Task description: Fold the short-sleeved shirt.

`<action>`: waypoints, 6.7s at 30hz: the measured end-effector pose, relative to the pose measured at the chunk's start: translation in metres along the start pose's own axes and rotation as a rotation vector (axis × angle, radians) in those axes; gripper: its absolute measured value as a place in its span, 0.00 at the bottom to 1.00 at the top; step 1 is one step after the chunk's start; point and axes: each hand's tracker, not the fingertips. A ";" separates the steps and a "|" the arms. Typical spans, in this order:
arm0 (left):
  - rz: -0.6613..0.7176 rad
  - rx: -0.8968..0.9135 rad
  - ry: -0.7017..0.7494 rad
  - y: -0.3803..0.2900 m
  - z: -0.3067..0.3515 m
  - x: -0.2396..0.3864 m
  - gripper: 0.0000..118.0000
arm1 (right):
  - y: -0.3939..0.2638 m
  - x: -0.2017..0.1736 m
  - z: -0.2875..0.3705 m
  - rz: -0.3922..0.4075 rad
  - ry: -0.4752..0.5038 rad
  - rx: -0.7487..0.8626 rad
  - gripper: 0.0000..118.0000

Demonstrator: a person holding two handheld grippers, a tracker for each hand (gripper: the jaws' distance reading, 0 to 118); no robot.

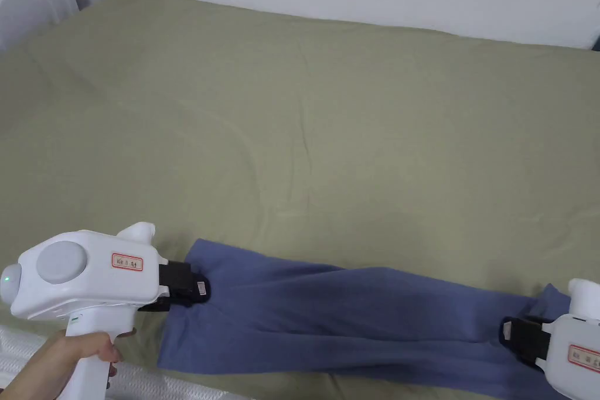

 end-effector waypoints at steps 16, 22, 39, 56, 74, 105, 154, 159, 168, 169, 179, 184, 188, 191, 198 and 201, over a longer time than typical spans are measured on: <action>-0.445 0.040 -0.129 -0.026 0.015 0.233 0.05 | -0.005 0.067 0.039 -0.160 -0.032 0.088 0.00; -0.530 -0.123 -0.186 -0.043 -0.086 0.301 0.11 | -0.011 0.083 0.056 -0.222 -0.039 0.119 0.00; -0.469 -0.085 -0.088 -0.034 -0.113 0.254 0.00 | -0.019 0.119 0.062 -0.297 -0.074 0.142 0.00; -0.446 -0.260 -0.216 -0.104 -0.203 0.311 0.00 | -0.018 0.105 0.056 -0.244 -0.076 0.113 0.00; -0.266 -0.153 -0.381 -0.039 -0.093 0.171 0.20 | -0.005 0.080 0.070 -0.197 -0.085 0.136 0.00; 0.053 -0.325 -0.541 0.004 -0.130 0.055 0.12 | 0.005 0.052 0.043 -0.130 -0.105 0.069 0.00; -0.410 -0.263 -0.129 0.005 -0.063 0.234 0.73 | -0.027 0.112 0.056 -0.278 -0.092 0.081 0.00; -0.362 -0.183 -0.010 0.027 -0.067 0.180 0.07 | -0.025 0.106 0.050 -0.269 -0.074 0.079 0.00; -0.260 -0.291 -0.063 -0.025 -0.121 0.192 0.04 | -0.029 0.097 0.033 -0.222 -0.039 0.026 0.00; -0.265 -0.299 -0.070 -0.029 -0.131 0.195 0.04 | -0.030 0.098 0.030 -0.222 -0.045 0.017 0.00; -0.352 -0.327 -0.079 -0.048 -0.146 0.252 0.04 | -0.035 0.101 0.034 -0.238 -0.047 0.019 0.00; -0.410 -0.385 -0.113 -0.068 -0.158 0.269 0.04 | -0.037 0.103 0.035 -0.241 -0.054 0.013 0.00; -0.381 -0.487 -0.175 -0.075 -0.177 0.268 0.04 | -0.034 0.104 0.041 -0.247 -0.051 0.025 0.00; -0.382 -0.437 -0.223 -0.064 -0.152 0.257 0.04 | -0.026 0.097 0.050 -0.199 -0.037 0.050 0.00; -0.364 -0.201 -0.345 -0.005 -0.043 0.185 0.04 | 0.013 0.039 0.061 -0.041 0.103 0.139 0.00; -0.308 -0.104 -0.318 0.005 -0.004 0.147 0.04 | 0.027 0.005 0.048 0.014 0.232 0.155 0.00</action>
